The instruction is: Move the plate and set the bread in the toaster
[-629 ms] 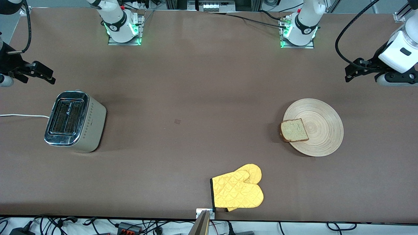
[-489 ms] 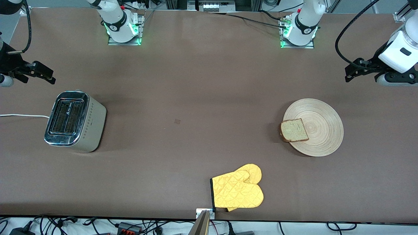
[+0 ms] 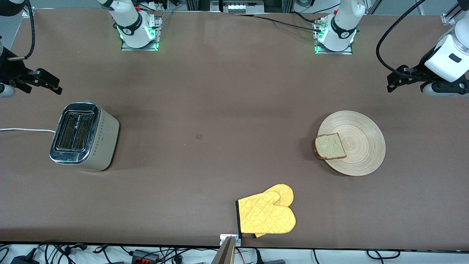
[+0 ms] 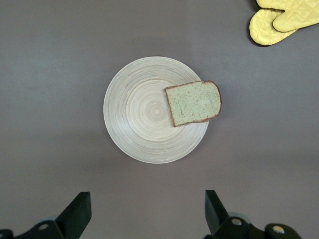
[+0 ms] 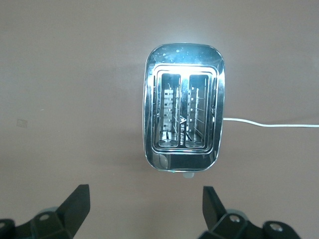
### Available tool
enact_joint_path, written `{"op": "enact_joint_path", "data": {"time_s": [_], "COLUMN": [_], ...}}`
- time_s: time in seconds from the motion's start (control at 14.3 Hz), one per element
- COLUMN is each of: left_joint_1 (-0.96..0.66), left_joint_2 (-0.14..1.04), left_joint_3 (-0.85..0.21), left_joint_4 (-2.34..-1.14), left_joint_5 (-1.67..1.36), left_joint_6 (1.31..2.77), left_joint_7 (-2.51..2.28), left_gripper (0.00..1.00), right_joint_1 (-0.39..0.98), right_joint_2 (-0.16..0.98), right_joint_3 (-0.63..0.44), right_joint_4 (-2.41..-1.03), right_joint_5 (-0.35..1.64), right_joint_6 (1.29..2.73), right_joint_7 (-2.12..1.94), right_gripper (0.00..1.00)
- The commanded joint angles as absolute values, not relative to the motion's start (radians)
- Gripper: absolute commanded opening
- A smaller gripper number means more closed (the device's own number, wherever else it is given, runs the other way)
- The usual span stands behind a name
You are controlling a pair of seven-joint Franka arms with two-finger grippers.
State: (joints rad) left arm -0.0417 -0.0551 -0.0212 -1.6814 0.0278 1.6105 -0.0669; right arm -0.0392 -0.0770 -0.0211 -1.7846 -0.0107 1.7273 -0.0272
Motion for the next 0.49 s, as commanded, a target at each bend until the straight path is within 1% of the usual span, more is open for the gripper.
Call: {"op": "enact_joint_path", "data": {"time_s": [0.0, 0.21, 0.42], "left_joint_1": [-0.049, -0.049, -0.043], "left_joint_2": [-0.042, -0.020, 0.014], "left_joint_3": [-0.020, -0.020, -0.018], "left_joint_4": [-1.657, -1.654, -1.619], "left_joint_5": [0.046, 0.045, 0.032], "left_joint_6": [1.588, 1.585, 1.519], "left_joint_7": [-0.055, -0.058, -0.061], "left_gripper": [1.00, 1.00, 1.00], "right_joint_1": [-0.057, -0.057, -0.057], "right_joint_2": [-0.077, -0.077, -0.075], "right_joint_3": [-0.011, -0.011, -0.011], "right_joint_4": [-1.782, -1.781, -1.781], "right_joint_5": [-0.012, -0.012, -0.014], "right_joint_6": [1.718, 1.717, 1.727], "right_joint_7": [-0.026, -0.021, -0.025], "right_gripper": [1.00, 1.00, 1.00]}}
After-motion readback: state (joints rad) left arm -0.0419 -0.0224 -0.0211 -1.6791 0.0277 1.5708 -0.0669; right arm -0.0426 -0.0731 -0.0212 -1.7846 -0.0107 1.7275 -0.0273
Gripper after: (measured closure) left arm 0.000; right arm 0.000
